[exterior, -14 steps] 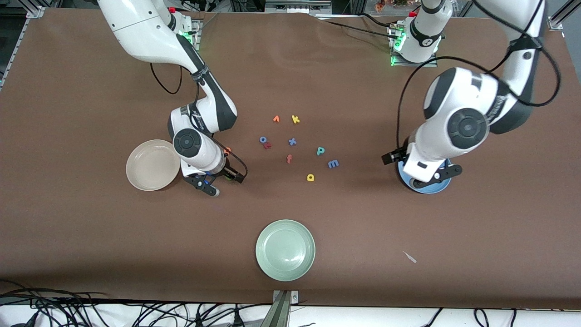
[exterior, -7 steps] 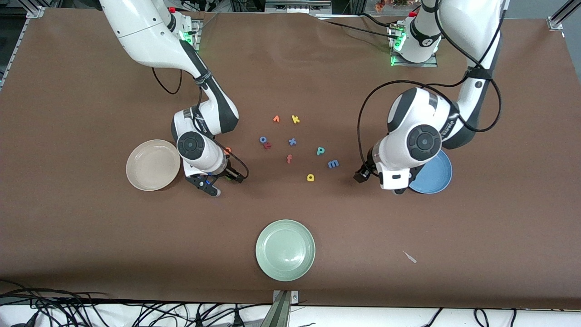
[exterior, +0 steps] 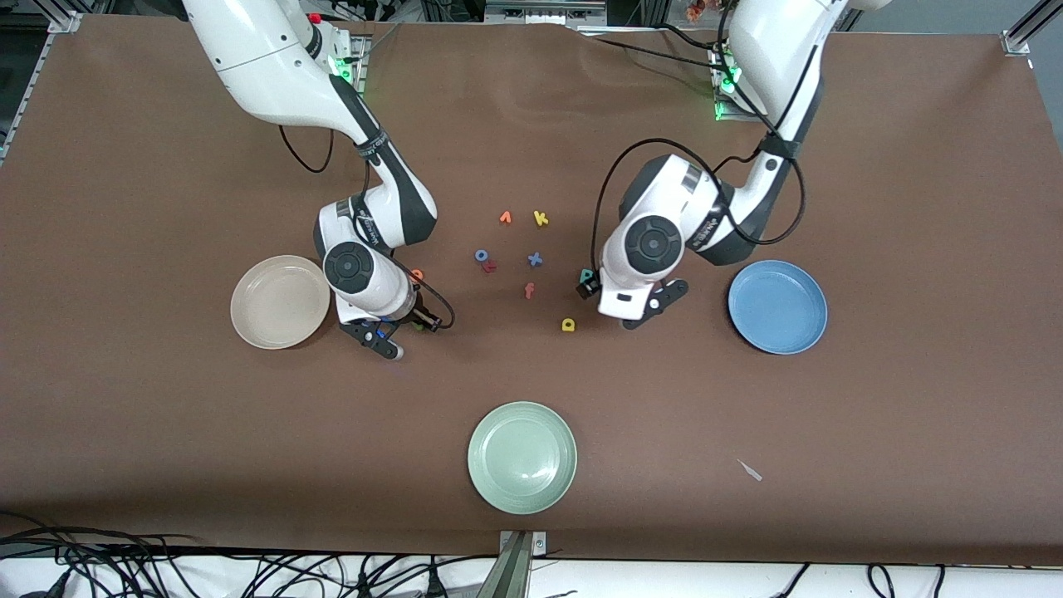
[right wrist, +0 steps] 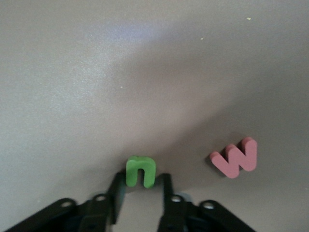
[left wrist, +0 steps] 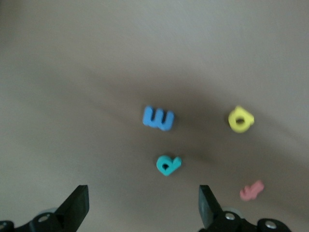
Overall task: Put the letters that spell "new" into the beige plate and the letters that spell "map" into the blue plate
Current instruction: 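Grasp green u with the right gripper while the left gripper grasps teal d, then drop u on the white plate while the left gripper drops d on blue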
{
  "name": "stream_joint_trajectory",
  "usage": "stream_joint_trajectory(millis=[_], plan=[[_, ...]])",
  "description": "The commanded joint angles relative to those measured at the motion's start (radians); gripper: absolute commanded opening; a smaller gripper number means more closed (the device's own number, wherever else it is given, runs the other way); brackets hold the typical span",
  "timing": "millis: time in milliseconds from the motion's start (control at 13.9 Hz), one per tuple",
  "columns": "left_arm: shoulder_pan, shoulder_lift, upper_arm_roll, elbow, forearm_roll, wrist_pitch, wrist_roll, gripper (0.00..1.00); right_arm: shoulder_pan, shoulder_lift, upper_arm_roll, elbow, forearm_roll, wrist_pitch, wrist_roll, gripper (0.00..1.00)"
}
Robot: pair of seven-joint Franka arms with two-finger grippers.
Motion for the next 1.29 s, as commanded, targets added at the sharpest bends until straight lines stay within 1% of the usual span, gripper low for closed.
stream_joint_trajectory(millis=[0,144,288,431,575,647,719,791,863,1007,1150,1222], plan=[[0.002,0.037,-0.009,0.024,-0.02,0.001,0.184,1.0,0.008,0.013,-0.002,0.005,0.021,0.013,0.009,0.23],[-0.025,0.053,-0.007,0.01,-0.009,0.047,0.272,1.0,0.008,0.014,-0.002,0.007,0.021,0.013,0.009,0.18],[-0.034,0.073,-0.007,0.007,-0.003,0.09,0.341,1.0,0.007,0.014,-0.003,0.007,0.02,0.013,0.004,0.16],[-0.042,0.08,-0.007,0.002,0.003,0.095,0.386,1.0,0.007,0.014,-0.002,0.025,0.02,0.006,-0.006,0.13],[-0.053,0.086,-0.007,-0.03,0.006,0.143,0.42,1.0,0.007,0.013,-0.003,0.036,0.02,-0.002,-0.008,0.13],[-0.054,0.086,-0.007,-0.059,0.008,0.195,0.427,0.95,0.007,0.011,-0.005,0.045,0.014,-0.025,-0.013,0.12],[-0.063,0.087,-0.007,-0.085,0.008,0.243,0.432,0.87,0.004,0.008,-0.005,0.065,0.008,-0.061,-0.014,0.12],[-0.067,0.089,-0.007,-0.104,0.008,0.266,0.432,0.85,-0.001,0.006,-0.006,0.091,0.005,-0.106,-0.026,0.12],[-0.067,0.09,-0.006,-0.108,0.015,0.268,0.434,0.8,-0.004,0.002,-0.011,0.106,0.006,-0.14,-0.058,0.12],[-0.067,0.09,-0.007,-0.111,0.061,0.268,0.434,0.75,-0.018,-0.006,-0.016,0.114,0.005,-0.183,-0.121,0.11],[-0.067,0.092,-0.007,-0.118,0.083,0.269,0.434,0.62,-0.021,-0.038,-0.037,0.108,0.003,-0.229,-0.204,0.11],[-0.067,0.092,-0.007,-0.118,0.095,0.269,0.434,0.57,-0.021,-0.053,-0.049,0.108,0.003,-0.262,-0.25,0.11]])
